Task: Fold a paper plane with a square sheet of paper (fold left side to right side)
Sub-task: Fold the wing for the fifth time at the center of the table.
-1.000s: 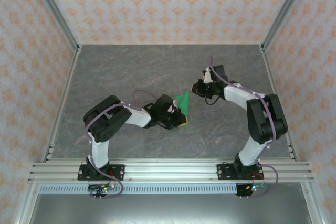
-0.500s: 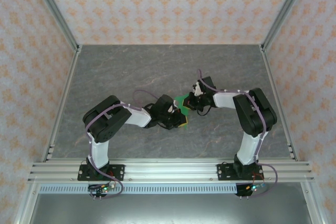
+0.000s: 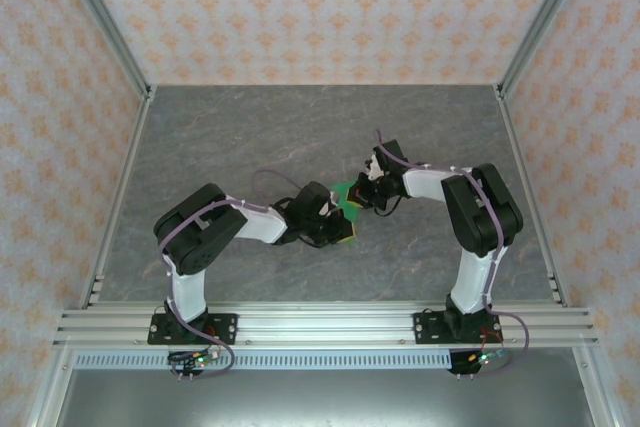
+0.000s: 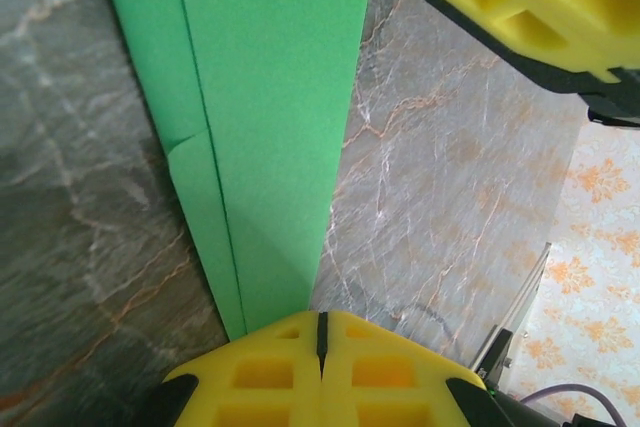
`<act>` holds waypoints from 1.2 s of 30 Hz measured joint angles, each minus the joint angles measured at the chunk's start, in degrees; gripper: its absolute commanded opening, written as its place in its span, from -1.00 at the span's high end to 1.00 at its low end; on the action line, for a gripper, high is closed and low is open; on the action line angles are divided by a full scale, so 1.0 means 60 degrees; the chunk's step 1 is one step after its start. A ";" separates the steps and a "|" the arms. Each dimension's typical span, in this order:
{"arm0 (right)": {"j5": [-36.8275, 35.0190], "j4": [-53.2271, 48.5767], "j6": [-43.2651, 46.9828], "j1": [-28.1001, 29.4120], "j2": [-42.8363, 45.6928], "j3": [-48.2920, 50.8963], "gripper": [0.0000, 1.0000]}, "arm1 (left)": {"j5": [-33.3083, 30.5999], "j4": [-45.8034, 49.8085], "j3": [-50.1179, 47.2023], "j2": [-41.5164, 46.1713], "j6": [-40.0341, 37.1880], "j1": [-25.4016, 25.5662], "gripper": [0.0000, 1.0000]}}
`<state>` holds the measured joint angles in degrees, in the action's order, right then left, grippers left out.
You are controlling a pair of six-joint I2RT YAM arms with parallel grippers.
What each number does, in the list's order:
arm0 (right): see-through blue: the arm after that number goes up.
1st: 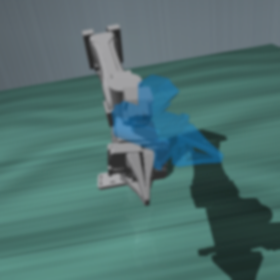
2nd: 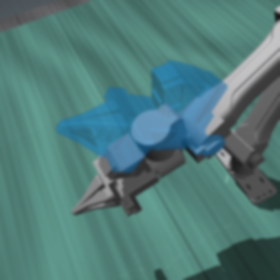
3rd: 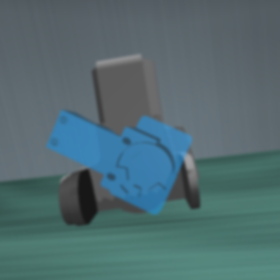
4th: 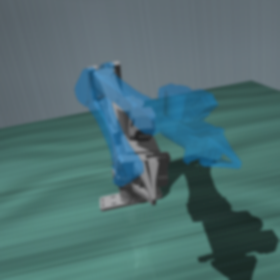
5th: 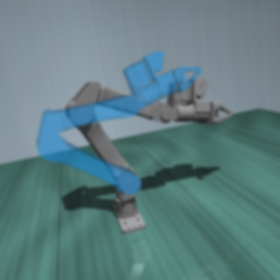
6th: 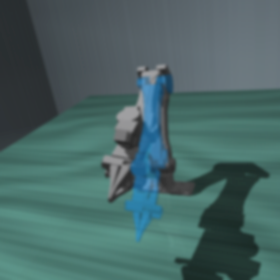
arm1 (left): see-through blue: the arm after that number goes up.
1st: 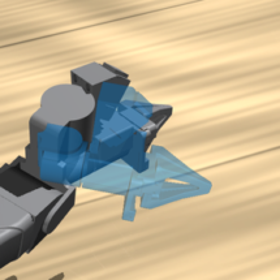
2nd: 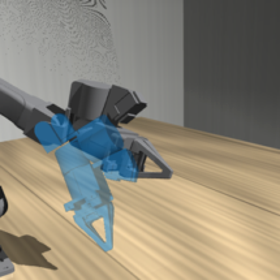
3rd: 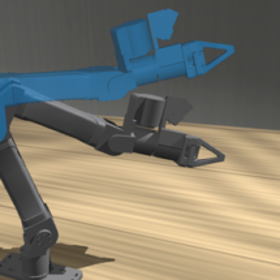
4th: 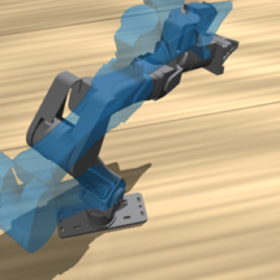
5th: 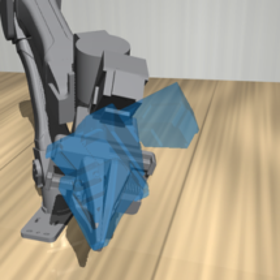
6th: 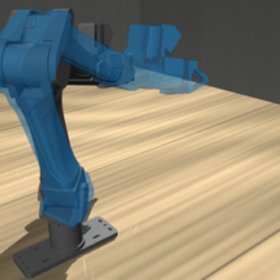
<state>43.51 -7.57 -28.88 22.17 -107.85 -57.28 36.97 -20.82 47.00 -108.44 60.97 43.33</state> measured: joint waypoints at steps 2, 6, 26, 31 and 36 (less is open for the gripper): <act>0.0000 -0.0029 -0.0004 0.0000 -0.0007 -0.0018 0.91 | -0.0069 0.0040 -0.0120 0.0138 0.0000 0.0040 1.00; 0.0000 -0.0033 -0.0004 0.0000 -0.0007 -0.0022 0.91 | -0.0211 0.0106 -0.0288 0.0302 0.0004 0.0157 1.00; -0.0004 -0.0113 0.0062 0.0000 -0.0026 -0.0069 0.91 | -0.0499 0.0135 -0.0630 0.0627 0.0004 0.0452 1.00; -0.0004 -0.0135 0.0069 0.0000 -0.0036 -0.0084 0.91 | -0.0514 0.0102 -0.0714 0.0685 0.0000 0.0492 1.00; -0.0004 -0.0135 0.0073 0.0000 -0.0036 -0.0084 0.91 | -0.0441 0.0193 -0.0871 0.0845 -0.0055 0.0692 1.00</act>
<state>43.48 -8.38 -28.45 22.17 -108.07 -57.78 34.33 -19.66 41.78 -103.37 60.64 47.48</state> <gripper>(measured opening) 0.048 0.051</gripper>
